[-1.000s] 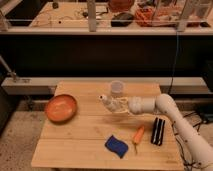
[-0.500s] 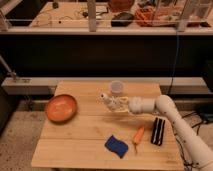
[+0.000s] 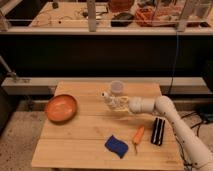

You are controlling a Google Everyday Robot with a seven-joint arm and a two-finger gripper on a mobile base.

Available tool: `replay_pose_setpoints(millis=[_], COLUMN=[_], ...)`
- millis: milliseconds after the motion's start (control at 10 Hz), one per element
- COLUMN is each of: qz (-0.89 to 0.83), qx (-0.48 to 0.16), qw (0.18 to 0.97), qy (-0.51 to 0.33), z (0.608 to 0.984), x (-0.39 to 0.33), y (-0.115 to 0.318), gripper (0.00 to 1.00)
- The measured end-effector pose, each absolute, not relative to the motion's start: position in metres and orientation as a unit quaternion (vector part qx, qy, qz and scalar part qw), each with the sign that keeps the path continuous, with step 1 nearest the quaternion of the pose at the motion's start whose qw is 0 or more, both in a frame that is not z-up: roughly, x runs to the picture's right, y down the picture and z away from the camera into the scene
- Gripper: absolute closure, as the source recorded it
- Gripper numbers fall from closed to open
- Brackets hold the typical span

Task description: Stand the bottle upright

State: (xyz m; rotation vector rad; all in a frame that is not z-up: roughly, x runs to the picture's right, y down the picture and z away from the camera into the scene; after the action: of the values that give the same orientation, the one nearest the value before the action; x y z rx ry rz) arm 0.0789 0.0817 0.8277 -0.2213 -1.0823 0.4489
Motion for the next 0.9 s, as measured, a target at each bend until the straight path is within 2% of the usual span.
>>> replay_pose_setpoints(millis=[900], qz=[0.240], qx=[-0.092], qw=[0.828], qy=[-0.499], z=[0.843], x=[0.086], y=[0.080], gripper=[0.97])
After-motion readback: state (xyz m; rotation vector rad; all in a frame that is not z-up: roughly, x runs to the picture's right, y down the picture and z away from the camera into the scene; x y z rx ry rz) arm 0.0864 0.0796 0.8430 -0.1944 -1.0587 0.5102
